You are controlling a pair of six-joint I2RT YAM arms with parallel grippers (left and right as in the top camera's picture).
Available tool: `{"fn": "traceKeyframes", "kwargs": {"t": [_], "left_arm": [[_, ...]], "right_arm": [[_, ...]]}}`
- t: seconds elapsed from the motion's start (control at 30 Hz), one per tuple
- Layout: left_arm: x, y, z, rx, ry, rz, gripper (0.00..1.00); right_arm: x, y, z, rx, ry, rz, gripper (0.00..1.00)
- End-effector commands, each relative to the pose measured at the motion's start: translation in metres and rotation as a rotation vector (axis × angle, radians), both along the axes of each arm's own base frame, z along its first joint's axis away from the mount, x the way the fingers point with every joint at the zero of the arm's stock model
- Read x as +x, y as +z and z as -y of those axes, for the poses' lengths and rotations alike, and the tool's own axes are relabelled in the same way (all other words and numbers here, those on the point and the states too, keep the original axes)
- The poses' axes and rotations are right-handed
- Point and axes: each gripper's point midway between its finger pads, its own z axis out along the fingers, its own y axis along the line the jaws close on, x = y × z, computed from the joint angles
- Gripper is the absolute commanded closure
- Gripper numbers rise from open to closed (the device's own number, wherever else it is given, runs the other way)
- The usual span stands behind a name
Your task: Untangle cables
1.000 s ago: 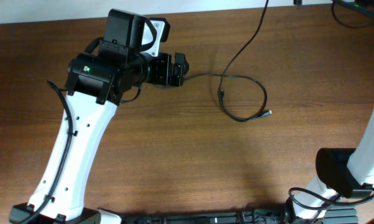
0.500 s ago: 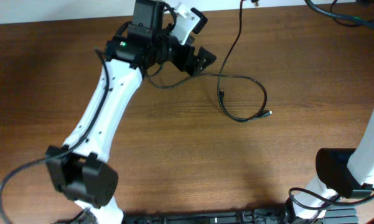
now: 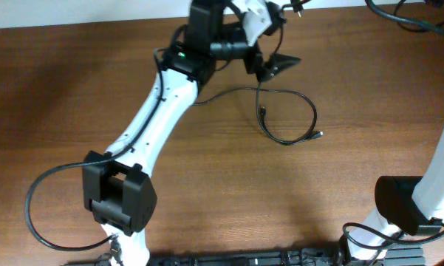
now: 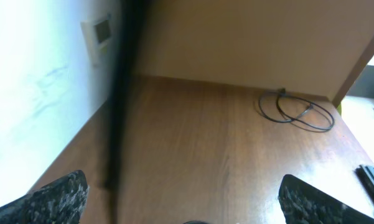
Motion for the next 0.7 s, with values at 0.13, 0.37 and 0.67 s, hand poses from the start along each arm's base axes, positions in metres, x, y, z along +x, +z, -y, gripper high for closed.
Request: {"fn": "traceKeyframes", "kwargs": {"t": [0.13, 0.37, 0.67], "left_arm": [[0.017, 0.001, -0.009, 0.009, 0.078, 0.006, 0.81], [0.02, 0.033, -0.009, -0.105, 0.057, 0.034, 0.49], [0.023, 0.049, -0.022, -0.156, 0.03, 0.058, 1.0]], "right_arm": [[-0.014, 0.008, -0.002, 0.0, 0.029, 0.028, 0.96], [-0.022, 0.009, -0.005, 0.022, 0.08, -0.015, 0.96], [-0.022, 0.013, -0.005, 0.023, 0.083, 0.011, 0.96]]}}
